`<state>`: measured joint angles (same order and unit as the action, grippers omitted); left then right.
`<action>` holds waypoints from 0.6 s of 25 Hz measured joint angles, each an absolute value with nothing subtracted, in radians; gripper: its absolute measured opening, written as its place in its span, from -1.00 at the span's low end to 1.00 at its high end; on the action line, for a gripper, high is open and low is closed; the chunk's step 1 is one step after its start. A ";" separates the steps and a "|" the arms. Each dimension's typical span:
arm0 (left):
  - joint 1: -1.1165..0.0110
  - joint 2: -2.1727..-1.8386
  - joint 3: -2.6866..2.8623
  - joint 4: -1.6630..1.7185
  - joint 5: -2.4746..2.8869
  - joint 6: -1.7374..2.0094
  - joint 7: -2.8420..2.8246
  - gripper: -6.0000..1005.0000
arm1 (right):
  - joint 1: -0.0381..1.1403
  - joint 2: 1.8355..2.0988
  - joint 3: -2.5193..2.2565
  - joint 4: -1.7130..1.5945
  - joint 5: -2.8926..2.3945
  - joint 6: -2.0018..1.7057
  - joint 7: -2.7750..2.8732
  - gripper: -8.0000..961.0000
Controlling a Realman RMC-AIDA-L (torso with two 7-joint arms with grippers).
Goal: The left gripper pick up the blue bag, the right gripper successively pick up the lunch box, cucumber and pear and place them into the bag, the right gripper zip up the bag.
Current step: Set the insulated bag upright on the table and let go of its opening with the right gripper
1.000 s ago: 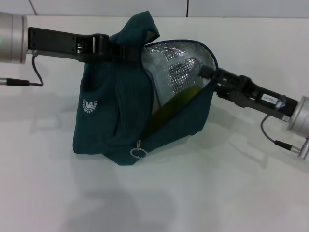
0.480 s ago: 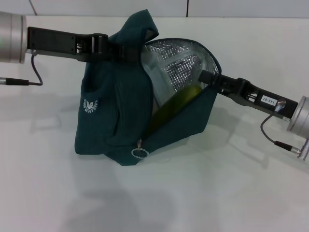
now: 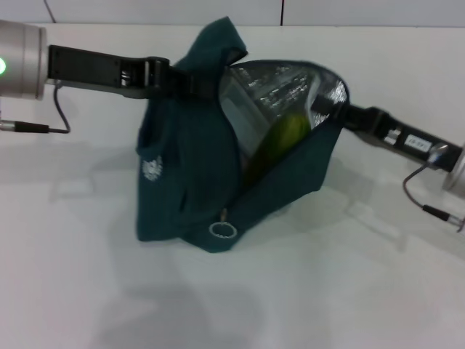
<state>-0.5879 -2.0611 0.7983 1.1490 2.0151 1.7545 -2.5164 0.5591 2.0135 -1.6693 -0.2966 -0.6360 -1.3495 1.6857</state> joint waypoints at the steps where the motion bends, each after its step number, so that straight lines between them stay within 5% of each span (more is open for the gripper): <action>1: -0.587 -2.061 0.809 1.149 2.008 1.755 -2.520 -0.89 | 0.554 2.011 -1.650 -0.297 -0.636 -1.381 1.677 -0.51; 5: -0.580 -2.063 0.852 1.149 1.976 1.757 -2.535 -0.89 | 0.532 1.994 -1.574 -0.300 -0.641 -1.513 1.654 -0.77; 15: -0.595 -2.084 0.876 1.022 1.964 1.742 -2.495 -0.89 | 0.503 1.955 -1.570 -0.288 -0.649 -1.563 1.652 -0.90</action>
